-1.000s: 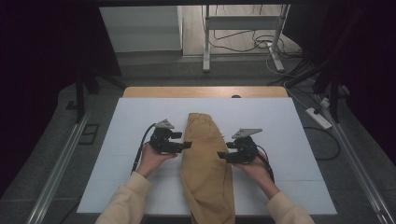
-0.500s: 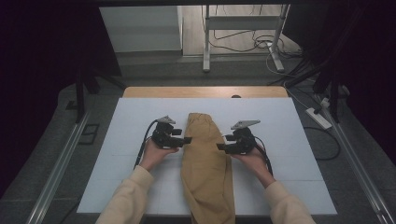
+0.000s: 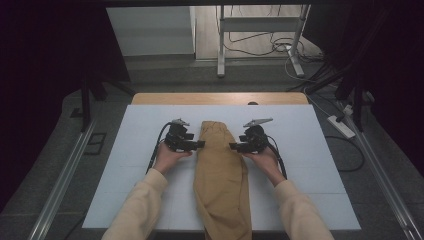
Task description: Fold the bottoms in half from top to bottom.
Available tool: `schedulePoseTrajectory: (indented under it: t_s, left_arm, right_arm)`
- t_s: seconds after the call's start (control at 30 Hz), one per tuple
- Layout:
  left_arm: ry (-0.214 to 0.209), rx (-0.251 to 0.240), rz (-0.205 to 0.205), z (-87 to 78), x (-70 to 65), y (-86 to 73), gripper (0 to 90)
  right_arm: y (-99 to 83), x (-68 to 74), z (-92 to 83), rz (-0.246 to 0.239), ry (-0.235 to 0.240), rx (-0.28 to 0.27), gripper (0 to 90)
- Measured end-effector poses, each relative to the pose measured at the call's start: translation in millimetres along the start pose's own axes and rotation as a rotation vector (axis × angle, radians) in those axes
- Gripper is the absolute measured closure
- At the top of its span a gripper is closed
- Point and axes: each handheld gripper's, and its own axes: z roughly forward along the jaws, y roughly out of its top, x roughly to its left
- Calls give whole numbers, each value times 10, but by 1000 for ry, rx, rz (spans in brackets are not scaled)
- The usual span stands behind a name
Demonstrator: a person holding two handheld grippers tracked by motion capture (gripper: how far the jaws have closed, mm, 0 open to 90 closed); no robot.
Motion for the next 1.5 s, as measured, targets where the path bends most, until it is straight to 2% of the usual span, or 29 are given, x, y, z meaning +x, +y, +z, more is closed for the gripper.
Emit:
schedulePoseTrajectory:
  t_s: [0.33,0.53,0.87,1.0,1.13,1.27,1.33,1.4,1.5]
  left_arm:
    - [9,14,-18,143,61,75,304]
    - [12,26,-19,201,78,79,304]
    - [13,37,-29,286,84,91,316]
    - [12,36,-27,295,72,89,342]
    - [-11,38,-34,304,59,89,392]
    - [-5,46,-36,302,37,87,449]
    - [-6,51,-37,297,32,83,508]
    - [-22,60,-39,290,30,76,574]
    - [-37,63,-32,286,16,56,658]
  right_arm:
    - [173,-86,129,15,-13,-10,390]
    - [195,-131,248,21,-9,9,391]
    - [237,-163,390,4,-9,51,387]
    - [224,-171,418,10,3,60,390]
    - [213,-178,428,17,17,63,399]
    - [211,-150,441,12,41,64,451]
    - [210,-122,450,-7,59,68,545]
    - [211,-92,454,-28,59,79,586]
    - [209,-90,447,-30,78,89,690]
